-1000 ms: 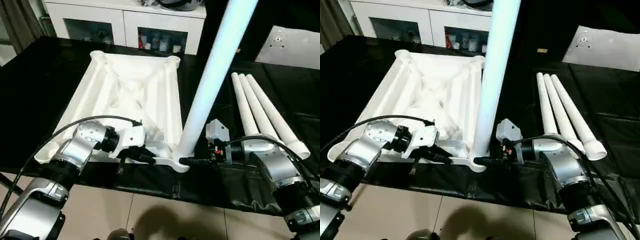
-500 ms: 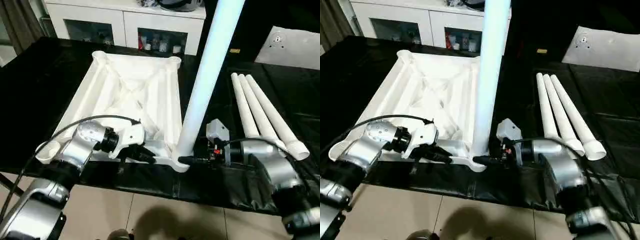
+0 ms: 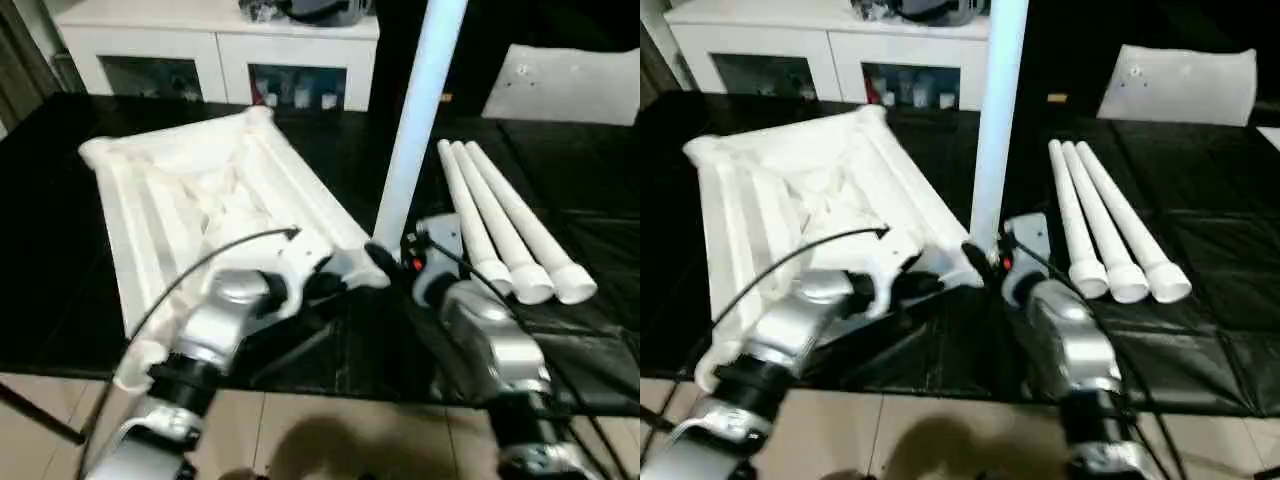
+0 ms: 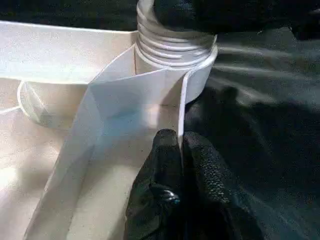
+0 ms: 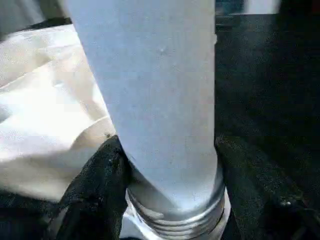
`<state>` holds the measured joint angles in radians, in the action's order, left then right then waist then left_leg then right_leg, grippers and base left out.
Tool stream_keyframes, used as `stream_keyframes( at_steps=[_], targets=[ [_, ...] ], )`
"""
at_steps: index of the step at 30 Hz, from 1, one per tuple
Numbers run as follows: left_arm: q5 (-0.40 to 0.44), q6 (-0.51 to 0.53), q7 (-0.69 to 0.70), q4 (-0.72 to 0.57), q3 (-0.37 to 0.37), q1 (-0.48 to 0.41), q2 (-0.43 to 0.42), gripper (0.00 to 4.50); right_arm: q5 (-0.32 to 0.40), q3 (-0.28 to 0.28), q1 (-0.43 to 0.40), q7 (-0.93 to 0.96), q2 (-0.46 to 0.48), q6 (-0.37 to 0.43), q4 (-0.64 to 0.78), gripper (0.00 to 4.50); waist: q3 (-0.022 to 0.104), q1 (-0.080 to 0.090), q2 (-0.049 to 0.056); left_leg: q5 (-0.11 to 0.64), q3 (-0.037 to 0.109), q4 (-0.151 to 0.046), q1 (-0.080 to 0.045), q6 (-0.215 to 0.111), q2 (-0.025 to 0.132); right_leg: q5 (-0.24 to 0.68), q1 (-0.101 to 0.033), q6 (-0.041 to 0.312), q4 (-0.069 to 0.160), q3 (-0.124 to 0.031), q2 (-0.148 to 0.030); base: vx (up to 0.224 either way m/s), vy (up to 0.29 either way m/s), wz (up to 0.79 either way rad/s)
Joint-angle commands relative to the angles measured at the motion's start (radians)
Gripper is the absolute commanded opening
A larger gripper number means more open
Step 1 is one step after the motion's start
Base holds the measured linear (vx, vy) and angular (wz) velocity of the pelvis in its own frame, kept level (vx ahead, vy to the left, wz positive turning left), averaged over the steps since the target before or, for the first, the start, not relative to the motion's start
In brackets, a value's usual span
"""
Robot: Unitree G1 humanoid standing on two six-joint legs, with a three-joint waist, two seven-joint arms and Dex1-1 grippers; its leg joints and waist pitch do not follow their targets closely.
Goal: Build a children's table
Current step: Rotate leg to tighten
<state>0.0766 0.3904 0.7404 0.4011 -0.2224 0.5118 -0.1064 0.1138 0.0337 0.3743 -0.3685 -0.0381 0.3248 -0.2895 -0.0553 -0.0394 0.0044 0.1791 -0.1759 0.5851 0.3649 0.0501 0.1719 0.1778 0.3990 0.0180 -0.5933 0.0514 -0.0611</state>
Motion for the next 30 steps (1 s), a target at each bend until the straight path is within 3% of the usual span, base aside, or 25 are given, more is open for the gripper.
stream_keyframes(
  at_steps=[1,2,3,4,6,11,15,20,21,27,30],
  targets=[
    [-0.032,-0.027,-0.081,-0.032,-0.042,0.046,0.115,0.0,0.024,-0.153,0.007,-0.029,0.125,0.068,-0.035,2.41,0.042,0.0,-0.018,0.27,0.024,-0.079,-0.008,-0.033,0.05,0.473,-0.024,0.101,0.1,-0.047,-0.081,0.0,0.0,0.0],
    [-0.032,-0.027,-0.081,-0.032,-0.042,0.046,0.115,0.0,0.024,-0.153,0.007,-0.029,0.125,0.068,-0.035,2.41,0.048,-0.001,-0.013,0.23,0.023,-0.078,-0.003,-0.04,0.05,0.38,-0.03,0.12,0.091,-0.047,-0.079,0.0,0.0,0.0],
    [-0.026,-0.025,-0.083,-0.032,-0.047,0.049,0.114,0.0,0.021,-0.146,0.015,-0.01,0.132,0.067,-0.038,2.41,0.05,-0.002,-0.013,0.218,0.021,-0.077,-0.004,-0.044,0.051,0.345,-0.031,0.127,0.088,-0.048,-0.078,0.0,0.0,0.0],
    [-0.014,-0.029,-0.078,-0.031,-0.055,0.05,0.1,0.0,0.024,-0.138,0.015,-0.006,0.134,0.063,-0.033,2.96,0.05,-0.003,-0.014,0.195,0.019,-0.076,-0.001,-0.053,0.05,0.289,-0.034,0.141,0.083,-0.048,-0.078,0.0,0.0,0.0],
    [0.01,-0.037,-0.06,-0.032,-0.069,0.049,0.063,0.0,0.031,-0.119,0.01,-0.002,0.131,0.048,-0.016,3.1,0.051,-0.008,-0.013,0.178,0.017,-0.076,-0.001,-0.064,0.049,0.26,-0.039,0.154,0.082,-0.048,-0.081,0.0,0.0,0.0],
    [0.017,-0.073,0.043,-0.049,-0.07,0.015,-0.05,0.0,0.058,-0.068,-0.036,-0.057,0.053,0.027,0.047,3.55,0.049,-0.009,-0.011,0.213,0.02,-0.082,-0.002,-0.049,0.054,0.31,-0.038,0.138,0.085,-0.047,-0.081,0.0,0.0,0.0],
    [0.017,-0.082,0.072,-0.055,-0.066,0.002,-0.075,0.0,0.06,-0.053,-0.045,-0.073,0.026,0.021,0.062,3.73,0.049,-0.003,-0.01,0.227,0.02,-0.084,-0.004,-0.032,0.056,0.283,-0.039,0.159,0.083,-0.048,-0.081,0.0,0.0,0.0],
    [0.012,-0.128,0.136,-0.038,-0.061,-0.015,-0.133,0.0,0.085,-0.041,-0.065,-0.186,-0.067,-0.006,0.103,4.34,0.052,-0.007,-0.013,0.193,0.017,-0.077,-0.002,-0.05,0.055,0.232,-0.046,0.17,0.077,-0.049,-0.082,0.0,0.0,0.0],
    [0.01,-0.17,0.184,-0.021,-0.066,-0.017,-0.169,0.0,0.102,-0.049,-0.079,-0.291,-0.141,-0.017,0.134,4.43,0.053,-0.008,-0.016,0.19,0.018,-0.077,-0.002,-0.056,0.055,0.225,-0.048,0.173,0.077,-0.047,-0.081,0.0,0.0,0.0],
    [-0.012,-0.287,0.329,0.026,-0.093,-0.004,-0.252,0.0,0.122,-0.058,-0.069,-0.515,-0.306,-0.05,0.139,4.49,0.054,-0.018,-0.019,0.19,0.015,-0.073,-0.004,-0.07,0.056,0.263,-0.045,0.172,0.077,-0.047,-0.084,0.0,0.0,0.0],
    [-0.014,-0.318,0.374,0.044,-0.102,0.004,-0.274,0.0,0.116,-0.075,-0.058,-0.572,-0.345,-0.059,0.127,4.49,0.057,-0.023,-0.021,0.175,0.014,-0.07,-0.005,-0.072,0.057,0.238,-0.046,0.185,0.072,-0.046,-0.083,0.0,0.0,0.0]
  ],
)
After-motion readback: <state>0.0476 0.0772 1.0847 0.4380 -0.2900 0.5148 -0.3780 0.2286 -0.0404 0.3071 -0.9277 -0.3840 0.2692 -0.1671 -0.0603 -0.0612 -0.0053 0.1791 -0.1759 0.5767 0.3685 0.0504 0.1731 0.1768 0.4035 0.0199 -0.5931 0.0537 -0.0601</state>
